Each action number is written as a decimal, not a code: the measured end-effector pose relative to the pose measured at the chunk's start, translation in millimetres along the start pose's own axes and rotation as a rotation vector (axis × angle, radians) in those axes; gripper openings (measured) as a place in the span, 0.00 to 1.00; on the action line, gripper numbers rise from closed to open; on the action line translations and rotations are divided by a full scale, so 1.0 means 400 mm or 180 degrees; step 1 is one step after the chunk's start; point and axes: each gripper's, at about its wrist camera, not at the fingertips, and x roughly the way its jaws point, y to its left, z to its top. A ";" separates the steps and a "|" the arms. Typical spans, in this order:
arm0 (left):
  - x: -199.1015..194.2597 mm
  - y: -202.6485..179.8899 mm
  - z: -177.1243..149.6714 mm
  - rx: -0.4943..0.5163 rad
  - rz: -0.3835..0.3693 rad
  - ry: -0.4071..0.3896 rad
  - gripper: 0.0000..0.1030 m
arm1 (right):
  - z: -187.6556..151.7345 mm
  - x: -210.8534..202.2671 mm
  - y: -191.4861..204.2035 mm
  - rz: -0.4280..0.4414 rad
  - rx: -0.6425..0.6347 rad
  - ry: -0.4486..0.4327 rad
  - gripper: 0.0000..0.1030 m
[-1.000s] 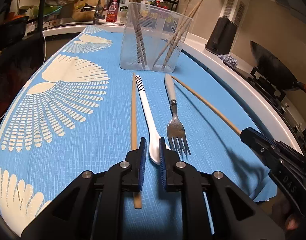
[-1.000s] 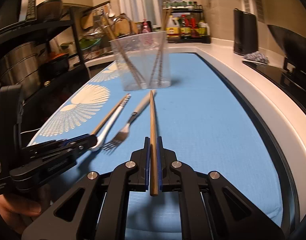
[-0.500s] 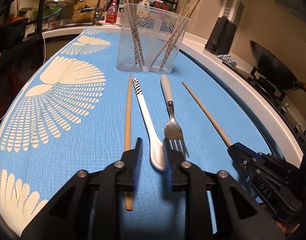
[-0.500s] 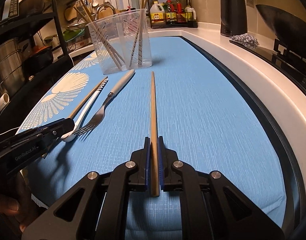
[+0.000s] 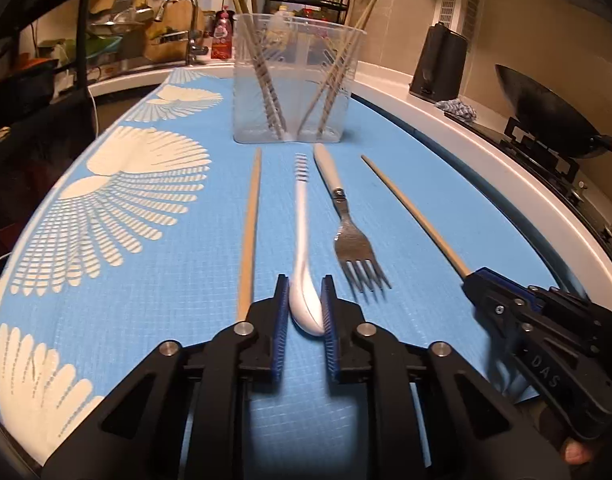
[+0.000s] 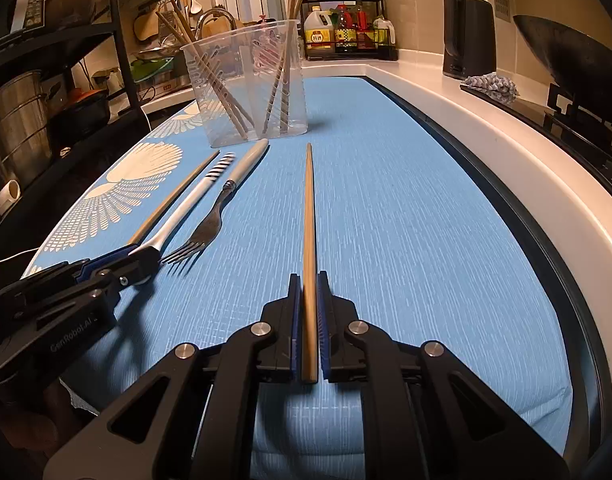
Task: Organize utensils
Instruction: 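Close the left tool on the white spoon's handle, then lift the white spoon with the left tool toward the container while the right tool carries its chopstick, then lower the spoon into the container with the left tool while the right tool lowers its chopstick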
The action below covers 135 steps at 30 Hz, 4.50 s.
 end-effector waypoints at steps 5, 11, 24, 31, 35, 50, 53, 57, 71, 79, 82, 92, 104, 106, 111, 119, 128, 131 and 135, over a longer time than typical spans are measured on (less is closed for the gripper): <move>-0.016 0.001 -0.010 0.0140 0.0179 -0.0093 0.13 | -0.004 -0.003 0.003 -0.0019 -0.0042 -0.0026 0.10; -0.023 0.015 -0.016 0.0090 0.0178 -0.0114 0.13 | -0.014 -0.010 0.004 -0.0025 -0.0041 -0.0044 0.10; -0.024 0.011 -0.025 0.0078 0.0176 -0.0164 0.13 | -0.025 -0.020 0.004 -0.0081 -0.0116 -0.0091 0.09; -0.026 0.010 -0.027 0.0072 0.0184 -0.0178 0.14 | -0.024 -0.018 0.010 -0.0100 -0.0131 -0.0086 0.07; -0.027 0.010 -0.028 0.0052 0.0196 -0.0193 0.13 | -0.023 -0.017 0.012 -0.0104 -0.0148 -0.0092 0.06; -0.079 0.015 -0.008 0.0125 0.0390 -0.0474 0.11 | 0.002 -0.053 0.027 -0.0101 -0.0234 -0.0211 0.06; -0.093 0.017 -0.002 0.0133 0.0417 -0.0552 0.11 | 0.016 -0.075 0.034 -0.0102 -0.0269 -0.0294 0.06; -0.115 0.027 0.012 0.0135 0.0462 -0.0667 0.11 | 0.040 -0.111 0.042 -0.0096 -0.0318 -0.0441 0.06; -0.212 0.064 0.134 0.0217 0.0544 -0.1181 0.11 | 0.163 -0.208 0.056 -0.0024 -0.0380 -0.0895 0.06; -0.243 0.068 0.214 0.0322 0.0496 -0.1380 0.11 | 0.240 -0.235 0.062 0.0041 -0.0345 -0.1052 0.06; -0.253 0.067 0.232 0.0354 0.0494 -0.1437 0.11 | 0.266 -0.246 0.060 0.0041 -0.0335 -0.1109 0.06; -0.272 0.046 0.287 0.0468 0.0441 -0.1461 0.11 | 0.311 -0.257 0.074 0.0105 -0.0378 -0.1171 0.06; -0.258 0.052 0.420 0.0483 0.0296 -0.0992 0.11 | 0.439 -0.269 0.077 0.0161 -0.0464 -0.0915 0.06; -0.253 0.056 0.431 0.0475 0.0271 -0.0928 0.11 | 0.455 -0.267 0.076 0.0192 -0.0434 -0.0853 0.06; -0.244 0.054 0.465 0.0479 0.0214 -0.0790 0.11 | 0.501 -0.267 0.084 0.0267 -0.0439 -0.0772 0.06; -0.236 0.064 0.513 0.0458 0.0166 -0.0693 0.11 | 0.568 -0.266 0.093 0.0315 -0.0477 -0.0669 0.06; -0.242 0.073 0.604 0.0479 0.0061 -0.0698 0.11 | 0.660 -0.291 0.079 0.0337 -0.0497 -0.0720 0.06; -0.245 0.073 0.650 0.0485 0.0048 -0.0753 0.11 | 0.698 -0.300 0.077 0.0390 -0.0479 -0.0759 0.06; -0.246 0.065 0.723 0.0493 0.0052 -0.0883 0.11 | 0.759 -0.312 0.086 0.0443 -0.0469 -0.0880 0.06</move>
